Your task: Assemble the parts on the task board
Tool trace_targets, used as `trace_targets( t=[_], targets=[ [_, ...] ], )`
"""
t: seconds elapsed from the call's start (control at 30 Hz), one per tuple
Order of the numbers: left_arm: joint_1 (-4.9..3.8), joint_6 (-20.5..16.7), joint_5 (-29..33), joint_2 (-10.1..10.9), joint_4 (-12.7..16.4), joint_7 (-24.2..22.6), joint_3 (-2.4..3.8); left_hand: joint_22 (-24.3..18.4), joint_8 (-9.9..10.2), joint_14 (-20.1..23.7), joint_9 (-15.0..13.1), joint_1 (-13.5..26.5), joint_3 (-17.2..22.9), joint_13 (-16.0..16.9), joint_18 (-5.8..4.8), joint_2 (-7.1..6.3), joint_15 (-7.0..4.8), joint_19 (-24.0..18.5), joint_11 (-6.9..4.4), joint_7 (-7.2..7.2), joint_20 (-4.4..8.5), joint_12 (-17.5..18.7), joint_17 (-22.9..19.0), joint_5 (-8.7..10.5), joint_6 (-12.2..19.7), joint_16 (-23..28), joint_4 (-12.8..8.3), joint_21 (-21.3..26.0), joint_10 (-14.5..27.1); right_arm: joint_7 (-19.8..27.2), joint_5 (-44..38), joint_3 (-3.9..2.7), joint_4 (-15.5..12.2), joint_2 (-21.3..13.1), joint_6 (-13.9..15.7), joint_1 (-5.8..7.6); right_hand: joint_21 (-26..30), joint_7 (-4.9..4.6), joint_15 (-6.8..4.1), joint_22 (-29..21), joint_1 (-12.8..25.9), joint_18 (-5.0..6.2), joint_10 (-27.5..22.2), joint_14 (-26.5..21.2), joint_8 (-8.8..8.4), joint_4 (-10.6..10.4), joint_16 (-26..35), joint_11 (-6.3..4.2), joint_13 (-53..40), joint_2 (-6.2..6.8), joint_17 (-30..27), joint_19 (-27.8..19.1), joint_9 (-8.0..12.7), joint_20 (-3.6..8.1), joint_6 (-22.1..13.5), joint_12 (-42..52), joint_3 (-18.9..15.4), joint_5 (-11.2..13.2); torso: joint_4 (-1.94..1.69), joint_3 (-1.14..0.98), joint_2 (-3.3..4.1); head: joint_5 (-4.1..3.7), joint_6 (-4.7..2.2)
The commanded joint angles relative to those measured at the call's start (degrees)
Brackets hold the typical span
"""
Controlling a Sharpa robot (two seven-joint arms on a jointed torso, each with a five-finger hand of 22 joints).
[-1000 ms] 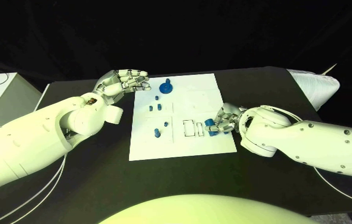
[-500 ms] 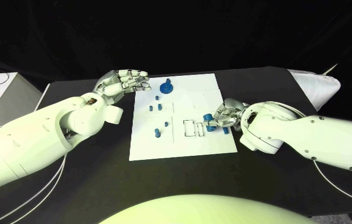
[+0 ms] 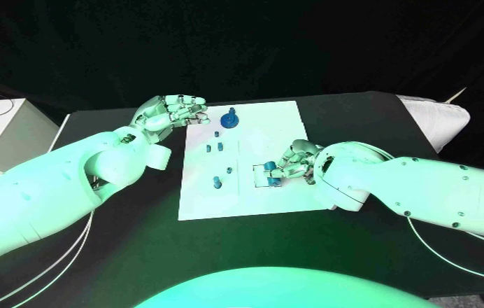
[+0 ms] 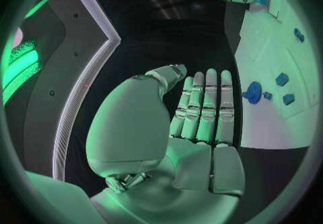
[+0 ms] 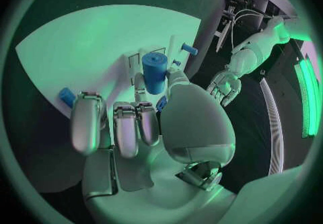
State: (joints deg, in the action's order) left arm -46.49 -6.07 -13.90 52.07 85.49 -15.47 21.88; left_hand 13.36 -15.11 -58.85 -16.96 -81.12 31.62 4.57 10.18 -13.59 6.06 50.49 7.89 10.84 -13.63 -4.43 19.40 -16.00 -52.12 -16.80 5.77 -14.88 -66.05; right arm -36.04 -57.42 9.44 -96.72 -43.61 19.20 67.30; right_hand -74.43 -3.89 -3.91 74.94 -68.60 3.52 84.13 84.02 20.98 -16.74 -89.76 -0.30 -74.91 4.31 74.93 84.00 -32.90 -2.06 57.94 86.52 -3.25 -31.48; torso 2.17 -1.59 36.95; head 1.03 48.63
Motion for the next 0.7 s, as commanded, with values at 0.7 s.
trace_targets(
  t=[0.7],
  targets=[
    [0.06, 0.89, 0.30, -0.11, 0.19, -0.38, 0.03, -0.09, 0.15, -0.45, 0.07, -0.21, 0.03, -0.03, 0.24, 0.33, -0.02, 0.35, 0.28, 0.37, 0.11, 0.20, 0.08, -0.26, -0.12, 0.42, 0.10, 0.37, -0.06, 0.95, -0.55, 0.06, 3.91, 4.20, -2.12, -0.56, 0.14, 0.08, -0.33, 7.98, 1.16, -0.57, 3.46, 5.98, 0.11, -0.02, -0.24, -0.17, -12.03, 0.50, 15.07, 3.29, -0.04, 0.43, 0.60, -0.52, 0.56, 4.24, -0.01, -0.03, -0.01, 0.70, 0.21]
  ],
)
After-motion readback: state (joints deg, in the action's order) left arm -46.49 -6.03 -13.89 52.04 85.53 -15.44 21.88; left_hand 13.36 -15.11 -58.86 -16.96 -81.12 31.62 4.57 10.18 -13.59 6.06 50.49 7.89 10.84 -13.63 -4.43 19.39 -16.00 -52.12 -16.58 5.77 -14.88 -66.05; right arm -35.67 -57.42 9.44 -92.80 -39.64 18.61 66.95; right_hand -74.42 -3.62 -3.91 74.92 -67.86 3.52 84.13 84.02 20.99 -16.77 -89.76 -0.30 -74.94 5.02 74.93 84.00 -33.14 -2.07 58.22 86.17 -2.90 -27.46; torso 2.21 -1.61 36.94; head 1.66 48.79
